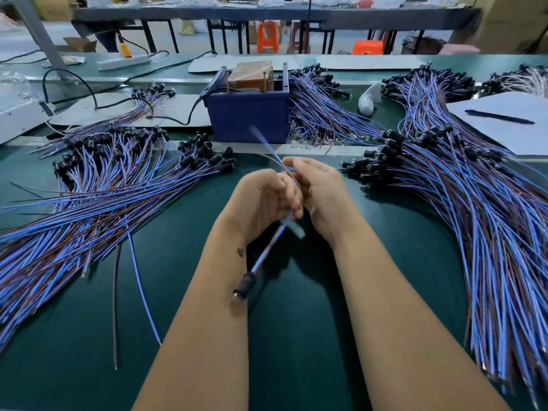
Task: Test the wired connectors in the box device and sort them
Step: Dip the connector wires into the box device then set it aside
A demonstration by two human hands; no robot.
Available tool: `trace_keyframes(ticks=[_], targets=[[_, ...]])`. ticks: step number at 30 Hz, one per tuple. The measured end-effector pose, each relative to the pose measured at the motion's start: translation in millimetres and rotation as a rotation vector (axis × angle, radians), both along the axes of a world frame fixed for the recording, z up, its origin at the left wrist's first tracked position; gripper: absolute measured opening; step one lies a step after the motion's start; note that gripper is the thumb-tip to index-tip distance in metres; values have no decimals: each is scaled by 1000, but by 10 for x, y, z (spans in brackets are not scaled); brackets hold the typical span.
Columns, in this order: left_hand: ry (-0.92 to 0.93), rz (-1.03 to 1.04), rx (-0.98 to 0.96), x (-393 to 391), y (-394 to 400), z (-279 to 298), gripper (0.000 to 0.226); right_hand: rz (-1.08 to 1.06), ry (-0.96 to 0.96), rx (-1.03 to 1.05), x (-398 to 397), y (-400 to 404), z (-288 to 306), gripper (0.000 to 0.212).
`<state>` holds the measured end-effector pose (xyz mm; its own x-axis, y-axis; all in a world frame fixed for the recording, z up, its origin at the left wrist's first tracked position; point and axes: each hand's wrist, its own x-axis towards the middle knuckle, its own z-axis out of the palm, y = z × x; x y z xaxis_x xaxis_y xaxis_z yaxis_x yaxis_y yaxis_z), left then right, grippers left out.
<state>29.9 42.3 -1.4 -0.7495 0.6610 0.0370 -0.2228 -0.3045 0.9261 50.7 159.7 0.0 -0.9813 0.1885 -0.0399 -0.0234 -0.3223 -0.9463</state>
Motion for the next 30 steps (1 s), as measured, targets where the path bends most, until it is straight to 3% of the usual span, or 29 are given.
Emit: trace_keyframes(ticks=[2, 4, 7, 9, 11, 14, 22, 25, 30], targets=[[45, -83, -79, -10, -30, -22, 29, -35, 23, 9, 13, 0, -10, 10], [32, -69, -73, -6, -48, -23, 33, -109, 57, -38, 11, 15, -1, 15], [14, 248, -90, -50, -2, -41, 32, -159, 132, -179, -4, 69, 7, 17], [-37, 526, -107, -92, 56, -70, 25, -140, 137, -140, -15, 57, -9, 13], [-10, 630, -113, -93, 125, -92, 21, -120, 117, -35, -28, -8, -35, 10], [93, 609, -125, -57, 196, -121, 25, -131, 103, 118, -35, -100, -66, 9], [9, 728, -49, -55, 164, -103, 11, -40, 78, 274, 8, -133, -67, 11], [24, 755, -71, -70, 180, -101, 13, -54, 57, 247, 15, -138, -78, 14], [115, 611, -164, -46, 207, -113, 18, -155, 33, 212, 9, -109, -101, 17]])
